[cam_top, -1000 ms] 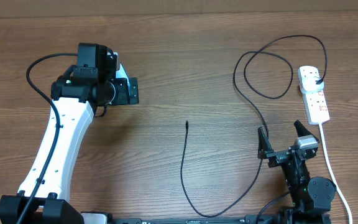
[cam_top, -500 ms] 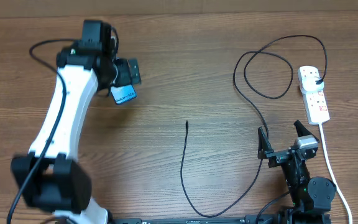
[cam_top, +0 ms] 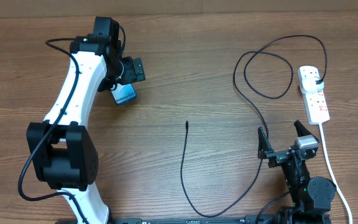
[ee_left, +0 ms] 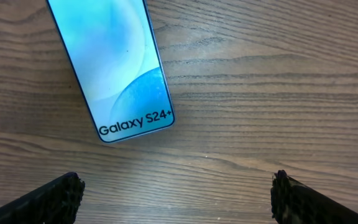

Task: Plug charger to phone and switch on socket
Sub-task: 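Lower the left gripper and close it on the phone's edges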

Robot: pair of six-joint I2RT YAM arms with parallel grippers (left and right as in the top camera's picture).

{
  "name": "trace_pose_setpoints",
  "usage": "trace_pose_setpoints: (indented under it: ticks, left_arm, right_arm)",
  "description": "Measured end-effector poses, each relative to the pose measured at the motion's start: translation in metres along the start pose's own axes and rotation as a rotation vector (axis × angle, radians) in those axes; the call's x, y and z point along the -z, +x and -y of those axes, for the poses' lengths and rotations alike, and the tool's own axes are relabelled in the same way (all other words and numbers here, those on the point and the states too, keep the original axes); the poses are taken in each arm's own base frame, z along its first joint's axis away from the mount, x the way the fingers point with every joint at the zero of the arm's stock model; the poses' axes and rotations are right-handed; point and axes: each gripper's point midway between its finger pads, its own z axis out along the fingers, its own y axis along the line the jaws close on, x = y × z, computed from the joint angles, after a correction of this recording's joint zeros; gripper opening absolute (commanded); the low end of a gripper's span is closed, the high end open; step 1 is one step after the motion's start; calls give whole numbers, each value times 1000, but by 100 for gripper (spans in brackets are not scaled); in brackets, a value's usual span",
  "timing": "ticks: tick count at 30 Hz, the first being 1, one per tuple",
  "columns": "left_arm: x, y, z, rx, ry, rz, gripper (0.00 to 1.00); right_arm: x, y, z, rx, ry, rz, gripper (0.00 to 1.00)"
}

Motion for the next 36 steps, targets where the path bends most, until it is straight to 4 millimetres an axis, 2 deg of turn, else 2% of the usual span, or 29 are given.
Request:
trace_pose_setpoints:
  ticks: [7,16,27,30,33,36]
  left_arm:
    - [1,-5,-2,129,26,8,100]
    - [12,-18,-31,301,33,15,100]
    - [34,-39,-22,346,30,7,99]
    - [24,-47,-21,351,9,-38,99]
    - [1,-52,-22,353,-12,-86,100]
    - [-20,-49,-26,357,-33,-131,100]
  right_arm:
    - [0,0,0,0,0,0,100]
    - [0,0,0,0,0,0,100]
    - [0,0,0,0,0,0,100]
    - [0,0,0,0,0,0,100]
    - [0,0,0,0,0,0,100]
    - [0,0,0,0,0,0,100]
